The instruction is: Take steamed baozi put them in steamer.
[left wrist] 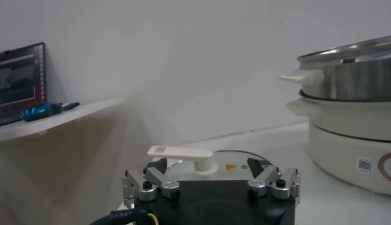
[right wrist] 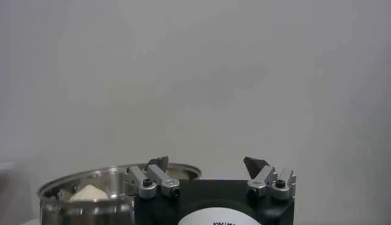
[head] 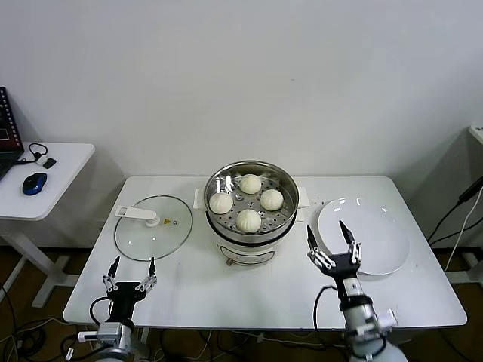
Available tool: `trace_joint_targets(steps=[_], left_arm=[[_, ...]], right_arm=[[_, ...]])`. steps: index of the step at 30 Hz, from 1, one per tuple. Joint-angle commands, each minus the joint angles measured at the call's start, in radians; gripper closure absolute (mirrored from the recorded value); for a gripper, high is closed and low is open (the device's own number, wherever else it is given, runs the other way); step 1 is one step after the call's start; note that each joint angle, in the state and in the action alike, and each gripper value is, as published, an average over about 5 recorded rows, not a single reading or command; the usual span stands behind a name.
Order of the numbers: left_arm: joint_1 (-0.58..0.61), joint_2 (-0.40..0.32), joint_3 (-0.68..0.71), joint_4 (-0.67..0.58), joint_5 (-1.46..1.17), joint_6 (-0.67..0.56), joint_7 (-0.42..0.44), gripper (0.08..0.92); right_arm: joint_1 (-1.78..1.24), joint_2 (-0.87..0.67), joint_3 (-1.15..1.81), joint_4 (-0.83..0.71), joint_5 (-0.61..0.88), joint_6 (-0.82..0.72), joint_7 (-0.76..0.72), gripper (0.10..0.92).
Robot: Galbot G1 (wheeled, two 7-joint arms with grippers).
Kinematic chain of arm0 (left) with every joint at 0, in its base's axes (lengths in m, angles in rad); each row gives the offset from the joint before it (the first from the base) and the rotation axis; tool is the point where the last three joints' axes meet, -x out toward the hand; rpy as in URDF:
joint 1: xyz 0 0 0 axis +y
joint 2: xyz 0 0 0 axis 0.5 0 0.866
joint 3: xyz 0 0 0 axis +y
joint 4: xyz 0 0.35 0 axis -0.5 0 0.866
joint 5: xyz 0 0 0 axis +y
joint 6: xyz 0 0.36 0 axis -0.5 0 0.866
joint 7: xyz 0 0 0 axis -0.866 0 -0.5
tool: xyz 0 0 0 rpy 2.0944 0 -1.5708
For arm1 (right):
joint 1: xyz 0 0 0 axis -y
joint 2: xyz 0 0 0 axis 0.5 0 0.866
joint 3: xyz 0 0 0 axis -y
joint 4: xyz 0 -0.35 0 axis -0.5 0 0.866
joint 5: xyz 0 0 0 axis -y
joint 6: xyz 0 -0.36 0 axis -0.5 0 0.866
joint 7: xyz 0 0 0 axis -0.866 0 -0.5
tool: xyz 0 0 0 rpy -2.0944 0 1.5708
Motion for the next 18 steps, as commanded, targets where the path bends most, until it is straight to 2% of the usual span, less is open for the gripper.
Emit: trace_joint_targets(steps=[1, 18], left_arm=[[0.004, -0.008, 0.002, 0.002, 0.008, -0.005, -0.002, 0.177], [0.003, -0.014, 0.003, 0.0, 0.01, -0.006, -0.004, 0.177]], right_arm=[[-0.14, 0.133, 0.095, 0.006, -0.063, 0.114, -0.018, 0.203], [-0.152, 0.137, 0.088, -0.003, -0.071, 0.118, -0.016, 0.203]])
